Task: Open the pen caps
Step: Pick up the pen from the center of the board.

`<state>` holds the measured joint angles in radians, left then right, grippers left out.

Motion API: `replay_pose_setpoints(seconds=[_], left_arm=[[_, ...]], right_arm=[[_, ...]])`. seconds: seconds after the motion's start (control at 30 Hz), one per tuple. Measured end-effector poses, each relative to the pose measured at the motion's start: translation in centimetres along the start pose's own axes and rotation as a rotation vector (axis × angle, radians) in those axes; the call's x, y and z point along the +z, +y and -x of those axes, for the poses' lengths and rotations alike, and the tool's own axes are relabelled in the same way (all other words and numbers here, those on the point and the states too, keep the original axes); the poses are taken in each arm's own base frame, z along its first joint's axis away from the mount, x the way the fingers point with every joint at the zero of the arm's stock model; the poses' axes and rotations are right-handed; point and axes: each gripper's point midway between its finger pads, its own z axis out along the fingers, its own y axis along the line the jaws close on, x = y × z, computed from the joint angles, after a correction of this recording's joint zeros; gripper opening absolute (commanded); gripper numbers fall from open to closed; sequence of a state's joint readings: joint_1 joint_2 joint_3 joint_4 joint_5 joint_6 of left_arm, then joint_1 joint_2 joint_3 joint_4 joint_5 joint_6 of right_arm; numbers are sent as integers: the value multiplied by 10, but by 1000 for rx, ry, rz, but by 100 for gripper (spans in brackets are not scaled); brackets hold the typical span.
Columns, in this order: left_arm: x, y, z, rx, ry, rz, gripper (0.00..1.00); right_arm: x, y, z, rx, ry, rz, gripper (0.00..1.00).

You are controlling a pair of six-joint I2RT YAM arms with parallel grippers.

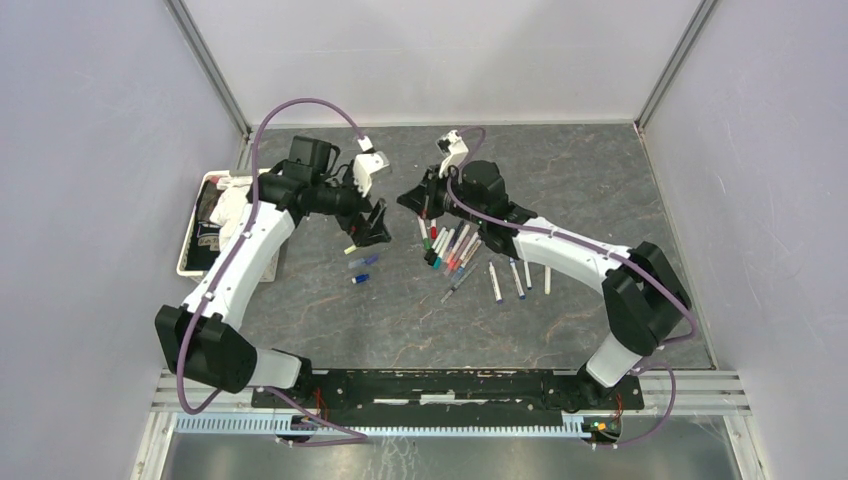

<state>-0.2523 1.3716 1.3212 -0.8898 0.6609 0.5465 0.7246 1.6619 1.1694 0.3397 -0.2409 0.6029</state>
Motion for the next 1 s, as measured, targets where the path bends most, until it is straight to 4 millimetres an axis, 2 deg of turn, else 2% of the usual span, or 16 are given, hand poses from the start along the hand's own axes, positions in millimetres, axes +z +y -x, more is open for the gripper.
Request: replay_pose_setpoints(seconds=[0.13,0.23,0.43,0.53,0.63,0.73,1.0], left_arm=[[5,-14,22,-21,-22,-22,100],[7,-11,29,-60,-26,7,100],[13,17,22,-143,36,163,99],[18,22,16,-157,69,191,100],[22,15,18,-140,75,182,100],[29,0,23,-109,74,144,100],[40,-27,29,-78,72,66,100]], right_arm=[[-16,-3,-20,23,40,-1,0],[-36,-6,-34,25,61,-15,0],[-72,-11,-55,21,74,-36,0],[-80,-17,-66,23,87,-51,0],[-87,-23,-78,29,106,-70,0],[-92,-27,-85,33,116,-80,0],[-94,-22,-78,29,93,-68,0]])
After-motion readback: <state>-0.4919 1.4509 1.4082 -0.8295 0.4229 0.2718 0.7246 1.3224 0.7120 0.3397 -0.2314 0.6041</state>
